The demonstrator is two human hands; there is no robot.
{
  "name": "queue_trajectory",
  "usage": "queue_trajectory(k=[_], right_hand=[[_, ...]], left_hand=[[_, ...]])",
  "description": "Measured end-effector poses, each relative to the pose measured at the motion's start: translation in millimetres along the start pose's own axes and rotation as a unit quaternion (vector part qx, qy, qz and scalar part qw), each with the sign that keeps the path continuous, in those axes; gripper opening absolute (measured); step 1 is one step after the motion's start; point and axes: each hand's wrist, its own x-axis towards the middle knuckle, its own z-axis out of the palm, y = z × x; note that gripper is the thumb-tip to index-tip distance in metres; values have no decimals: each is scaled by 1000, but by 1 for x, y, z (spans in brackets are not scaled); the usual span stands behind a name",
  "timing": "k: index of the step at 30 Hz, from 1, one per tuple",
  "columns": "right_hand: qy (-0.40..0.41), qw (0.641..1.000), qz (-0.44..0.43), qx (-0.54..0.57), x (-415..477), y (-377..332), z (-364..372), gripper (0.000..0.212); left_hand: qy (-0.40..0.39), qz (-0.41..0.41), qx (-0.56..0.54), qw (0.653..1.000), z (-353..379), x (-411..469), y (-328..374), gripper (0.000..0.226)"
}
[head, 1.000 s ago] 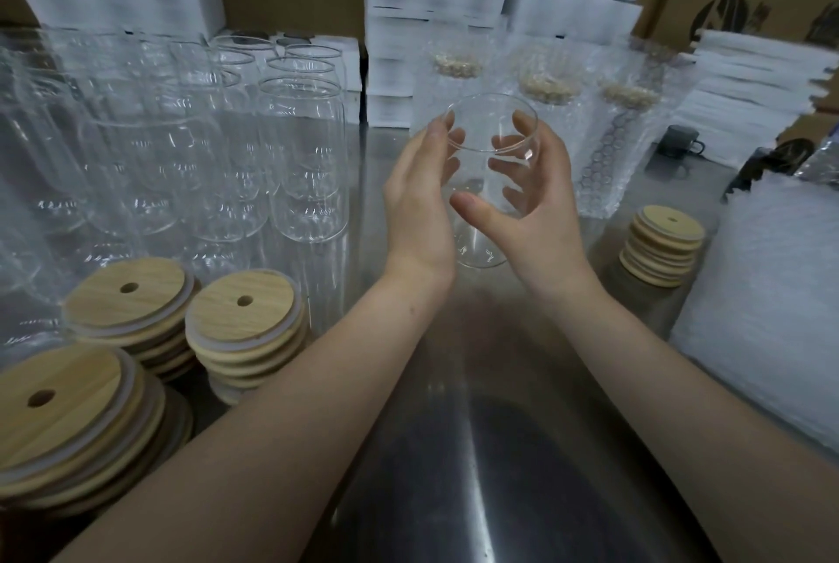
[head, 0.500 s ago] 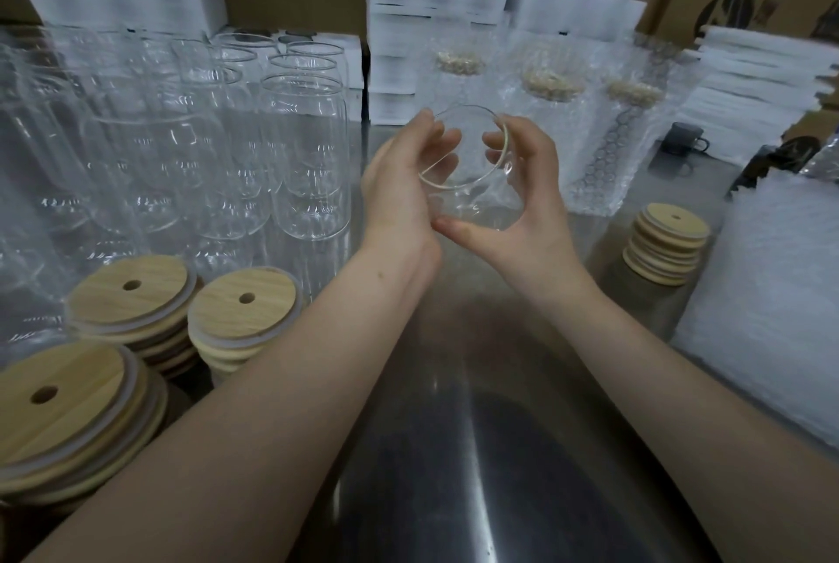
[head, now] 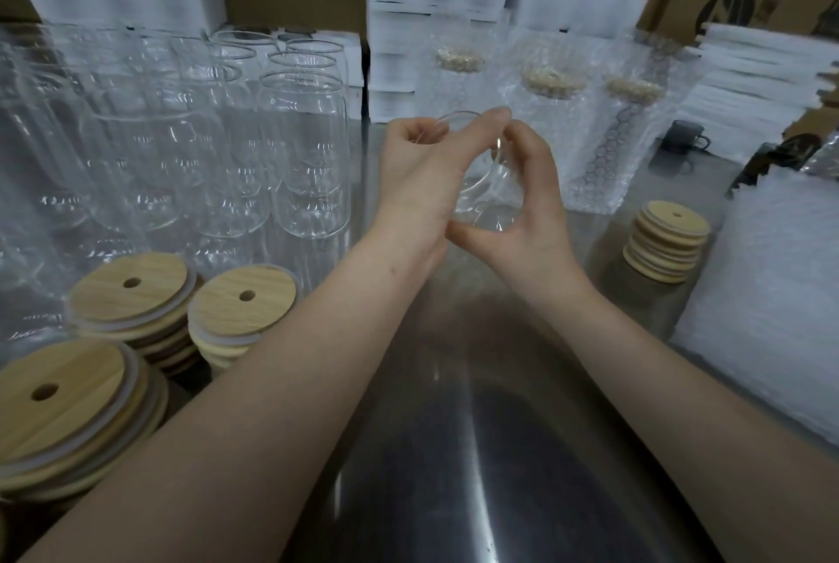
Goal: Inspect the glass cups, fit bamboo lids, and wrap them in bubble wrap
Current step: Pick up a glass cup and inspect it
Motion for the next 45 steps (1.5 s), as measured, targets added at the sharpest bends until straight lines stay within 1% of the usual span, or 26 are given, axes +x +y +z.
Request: queue_trajectory(k=[3, 7, 10, 14, 17, 21, 24, 28, 30, 34, 38, 41, 43, 45], right_hand=[[4, 999, 25, 27, 1, 3, -2, 78], [11, 997, 55, 46, 5, 3, -7, 82], [10, 996, 71, 56, 8, 3, -12, 85], [9, 992, 86, 92, 10, 8, -16, 88], [2, 989, 96, 108, 10, 10, -18, 86], [-5, 989, 98, 108, 10, 9, -21, 82], [-11, 989, 97, 107, 10, 7, -23, 83], [-20, 993, 81, 89, 9, 4, -23, 80], [-25, 994, 77, 75, 9, 3, -22, 82], [-49, 996, 68, 40, 9, -1, -22, 89], [-55, 996, 64, 22, 9, -5, -21, 88], [-27, 992, 111, 57, 9, -6, -23, 83], [5, 982, 156, 110, 9, -6, -22, 77], [43, 965, 202, 160, 10, -7, -19, 68]], left_hand=[[-28, 26, 29, 999, -1, 1, -3, 49], [-80, 39, 27, 996, -2, 2, -7, 65], [-96, 60, 24, 993, -3, 2, -15, 73], [-95, 64, 15, 993, -9, 3, -16, 66], [-97, 57, 4, 994, -12, 3, -14, 60], [-112, 41, -17, 993, -17, 3, -14, 54], [-118, 32, -3, 992, -21, 5, -17, 51], [-107, 21, -20, 994, -26, 10, -18, 26], [-96, 14, -42, 994, -26, 12, -17, 21], [-73, -4, -85, 994, -25, 14, -18, 16], [-51, -8, -120, 991, -24, 14, -19, 25], [-67, 2, -103, 992, -20, 11, -20, 30], [-81, 23, -71, 994, -16, 8, -22, 27], [-90, 62, -38, 993, -14, 4, -26, 22]])
